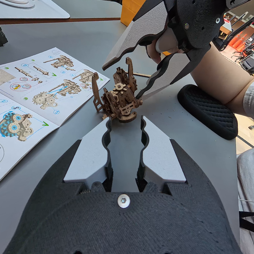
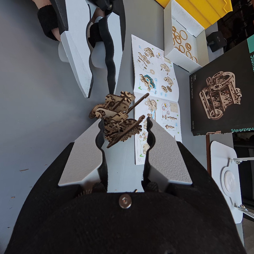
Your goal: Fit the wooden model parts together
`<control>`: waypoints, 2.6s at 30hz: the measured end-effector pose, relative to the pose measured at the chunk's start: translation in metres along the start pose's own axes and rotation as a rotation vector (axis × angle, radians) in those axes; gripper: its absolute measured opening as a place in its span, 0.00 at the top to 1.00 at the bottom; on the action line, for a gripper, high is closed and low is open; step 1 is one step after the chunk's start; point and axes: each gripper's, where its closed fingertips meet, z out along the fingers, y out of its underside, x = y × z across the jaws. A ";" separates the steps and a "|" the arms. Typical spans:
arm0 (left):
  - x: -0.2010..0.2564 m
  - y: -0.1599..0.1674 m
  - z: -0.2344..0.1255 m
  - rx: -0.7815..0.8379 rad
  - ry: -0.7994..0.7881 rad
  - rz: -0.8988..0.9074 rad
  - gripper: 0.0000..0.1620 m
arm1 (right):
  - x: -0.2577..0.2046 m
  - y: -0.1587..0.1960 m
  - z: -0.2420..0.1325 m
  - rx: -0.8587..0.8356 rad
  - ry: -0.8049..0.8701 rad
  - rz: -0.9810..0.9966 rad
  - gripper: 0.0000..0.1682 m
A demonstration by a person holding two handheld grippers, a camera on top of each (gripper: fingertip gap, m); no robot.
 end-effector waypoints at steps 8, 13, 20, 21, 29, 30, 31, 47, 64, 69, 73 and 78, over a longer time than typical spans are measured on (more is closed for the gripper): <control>-0.006 -0.003 -0.002 0.024 -0.063 0.017 0.73 | 0.000 -0.001 0.001 0.001 0.007 -0.007 0.64; -0.006 -0.004 0.001 0.024 -0.055 -0.019 0.74 | 0.000 -0.002 0.001 0.001 0.010 -0.012 0.64; -0.008 -0.003 0.003 0.018 -0.050 -0.051 0.77 | 0.000 -0.004 0.001 0.003 0.014 -0.021 0.65; -0.008 -0.003 0.003 0.016 -0.053 -0.051 0.79 | 0.000 -0.004 0.002 0.004 0.014 -0.020 0.65; -0.013 -0.002 0.003 0.013 -0.077 -0.073 0.87 | -0.001 -0.004 0.001 0.005 0.013 -0.023 0.65; -0.014 -0.002 0.003 0.013 -0.078 -0.077 0.89 | -0.002 -0.004 0.001 0.006 0.013 -0.024 0.65; -0.014 -0.002 0.003 0.013 -0.077 -0.080 0.89 | -0.002 -0.004 0.001 0.006 0.012 -0.024 0.65; -0.013 -0.001 0.001 0.014 -0.084 -0.092 0.87 | -0.008 0.002 -0.002 0.018 0.004 0.012 0.66; -0.006 -0.006 0.010 0.030 -0.133 -0.038 0.82 | -0.007 0.007 -0.004 0.022 -0.003 0.037 0.64; -0.006 -0.005 0.012 0.022 -0.171 0.003 0.85 | -0.007 0.010 -0.006 0.022 0.006 0.059 0.64; -0.008 -0.005 0.012 0.021 -0.181 0.002 0.85 | -0.005 0.011 -0.007 0.019 0.010 0.062 0.63; -0.009 -0.007 0.010 0.038 -0.189 -0.003 0.85 | -0.006 0.013 -0.009 0.010 0.000 0.067 0.62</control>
